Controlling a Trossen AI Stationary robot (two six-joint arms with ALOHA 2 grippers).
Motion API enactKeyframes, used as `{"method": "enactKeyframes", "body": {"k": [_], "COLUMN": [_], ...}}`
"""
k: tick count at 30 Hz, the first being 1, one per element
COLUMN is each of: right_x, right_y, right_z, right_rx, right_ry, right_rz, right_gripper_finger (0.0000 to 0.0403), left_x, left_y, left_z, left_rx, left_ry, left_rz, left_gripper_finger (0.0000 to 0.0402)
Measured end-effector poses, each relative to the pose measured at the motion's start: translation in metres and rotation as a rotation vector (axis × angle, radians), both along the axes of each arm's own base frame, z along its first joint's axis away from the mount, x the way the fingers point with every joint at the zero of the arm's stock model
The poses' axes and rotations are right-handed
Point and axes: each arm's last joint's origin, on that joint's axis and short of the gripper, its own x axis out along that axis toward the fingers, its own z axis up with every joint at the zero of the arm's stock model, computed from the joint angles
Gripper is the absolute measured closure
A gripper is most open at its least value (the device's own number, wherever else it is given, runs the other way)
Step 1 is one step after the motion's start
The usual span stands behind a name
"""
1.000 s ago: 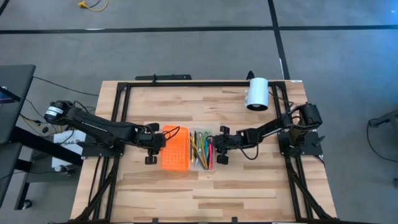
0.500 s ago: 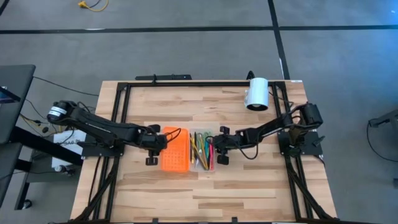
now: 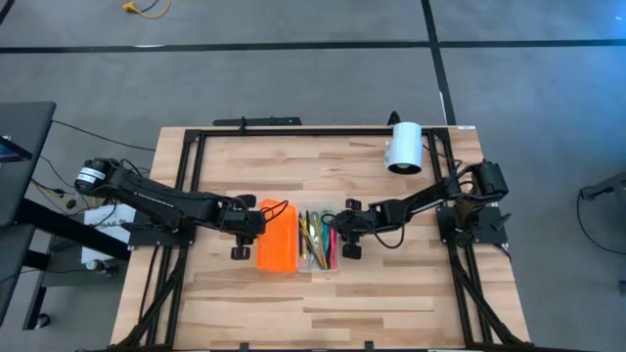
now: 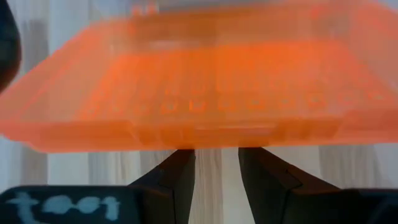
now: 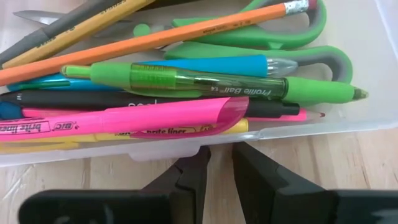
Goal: Pick & place school supplies into a supply box
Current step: Close the supply box
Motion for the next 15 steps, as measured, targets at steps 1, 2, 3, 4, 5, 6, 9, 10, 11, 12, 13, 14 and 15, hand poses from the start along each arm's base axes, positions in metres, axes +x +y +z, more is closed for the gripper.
{"method": "enactKeyframes", "body": {"k": [1,2,3,4,5,6,9,10,11,12,13,14,15], "right_x": [0.000,0.000,0.000,0.000,0.000,0.000,0.000,0.000,0.000,0.000,0.000,0.000,0.000], "right_y": [0.000,0.000,0.000,0.000,0.000,0.000,0.000,0.000,0.000,0.000,0.000,0.000,0.000], "right_z": [0.000,0.000,0.000,0.000,0.000,0.000,0.000,0.000,0.000,0.000,0.000,0.000,0.000], "right_rx": [0.000,0.000,0.000,0.000,0.000,0.000,-0.001,-0.001,-0.001,-0.001,-0.001,-0.001,-0.002], "right_ry": [0.000,-0.001,-0.001,-0.001,-0.001,-0.001,-0.001,-0.001,-0.001,-0.001,-0.001,-0.002,-0.002], "right_rz": [0.000,-0.001,-0.001,-0.001,-0.001,-0.001,-0.003,-0.003,-0.004,-0.004,-0.004,-0.004,-0.005], "right_gripper_finger": [0.0333,0.0333,0.0333,0.0333,0.0333,0.0333,0.0333,0.0333,0.0333,0.0333,0.0333,0.0333,0.0333], "left_x": [0.002,0.004,0.007,0.008,0.009,0.009,0.013,0.014,0.014,0.014,0.016,0.017,0.017], "left_y": [0.000,-0.001,-0.002,-0.002,-0.002,-0.002,-0.003,-0.003,-0.003,-0.003,-0.003,-0.004,-0.004], "left_z": [0.003,0.007,0.010,0.013,0.014,0.015,0.019,0.019,0.019,0.019,0.018,0.017,0.017], "left_rx": [0.000,-0.002,-0.003,0.000,0.004,0.007,0.011,0.014,0.017,0.018,0.018,0.021,0.025], "left_ry": [-0.013,-0.037,-0.060,-0.069,-0.070,-0.071,-0.115,-0.122,-0.122,-0.122,-0.125,-0.124,-0.120], "left_rz": [-0.005,-0.013,-0.019,-0.025,-0.032,-0.038,-0.060,-0.068,-0.072,-0.073,-0.074,-0.079,-0.086], "left_gripper_finger": [0.0285,0.0285,0.0285,0.0285,0.0285,0.0285,0.0285,0.0285,0.0285,0.0285,0.0285,0.0285,0.0285]}}
